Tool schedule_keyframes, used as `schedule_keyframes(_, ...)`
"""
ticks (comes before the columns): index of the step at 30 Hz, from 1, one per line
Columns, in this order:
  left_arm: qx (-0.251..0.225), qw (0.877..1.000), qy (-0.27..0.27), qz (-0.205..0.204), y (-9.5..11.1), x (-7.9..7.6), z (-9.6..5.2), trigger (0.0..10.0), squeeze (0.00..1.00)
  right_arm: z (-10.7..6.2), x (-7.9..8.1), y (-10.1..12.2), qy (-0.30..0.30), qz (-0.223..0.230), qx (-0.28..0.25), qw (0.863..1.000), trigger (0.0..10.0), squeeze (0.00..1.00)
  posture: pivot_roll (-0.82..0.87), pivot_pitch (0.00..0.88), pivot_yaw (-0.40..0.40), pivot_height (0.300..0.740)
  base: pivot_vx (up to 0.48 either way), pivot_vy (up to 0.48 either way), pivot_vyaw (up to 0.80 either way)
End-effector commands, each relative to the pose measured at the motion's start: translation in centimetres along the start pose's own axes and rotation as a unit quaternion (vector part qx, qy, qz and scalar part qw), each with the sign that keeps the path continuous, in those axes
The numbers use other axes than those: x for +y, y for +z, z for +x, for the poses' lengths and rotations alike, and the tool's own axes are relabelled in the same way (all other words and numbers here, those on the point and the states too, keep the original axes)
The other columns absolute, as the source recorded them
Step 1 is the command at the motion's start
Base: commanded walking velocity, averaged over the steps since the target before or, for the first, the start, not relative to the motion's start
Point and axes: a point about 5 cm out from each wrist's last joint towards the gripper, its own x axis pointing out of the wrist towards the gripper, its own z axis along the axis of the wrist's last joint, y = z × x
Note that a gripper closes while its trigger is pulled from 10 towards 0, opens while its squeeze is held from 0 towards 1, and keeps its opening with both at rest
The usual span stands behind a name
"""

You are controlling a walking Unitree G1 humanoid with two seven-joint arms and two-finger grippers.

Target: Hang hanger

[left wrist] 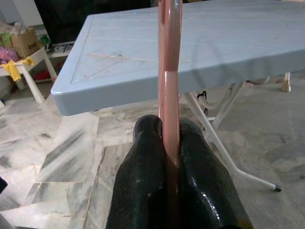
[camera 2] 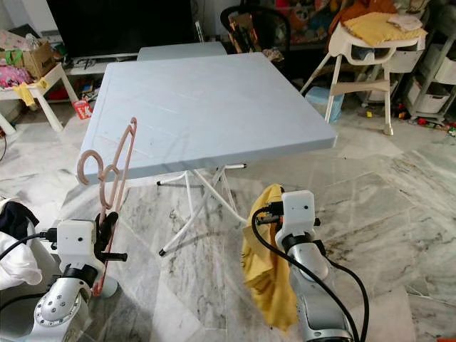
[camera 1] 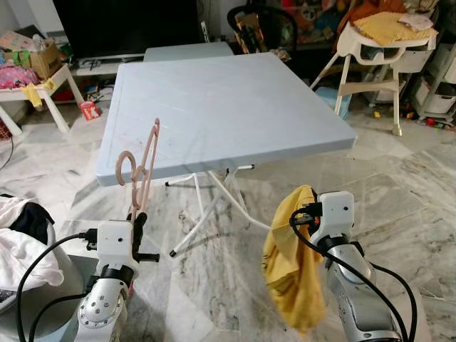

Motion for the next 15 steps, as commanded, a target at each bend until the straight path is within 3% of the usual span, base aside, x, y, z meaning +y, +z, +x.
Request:
schedule_keyframes(1, -0.009, 1.000, 0.003, -0.003, 0.6, 0.1, 0.2, 10.0, 0.00, 0.6, 0.5, 1.8, 0.013, -0.003, -0.034, 0.999, 10.0, 0.00, -0.09, 0.000, 0.034, 0.740, 0.352, 0.000, 0.00)
schedule_keyframes(15, -0.016, 1.000, 0.001, -0.009, 1.1, -0.3, 0.5, 10.0, 0.00, 1.6, 1.3, 3.9, 0.058, -0.024, -0.068, 0.996, 10.0, 0.00, -0.09, 0.000, 0.028, 0.740, 0.354, 0.000, 0.00)
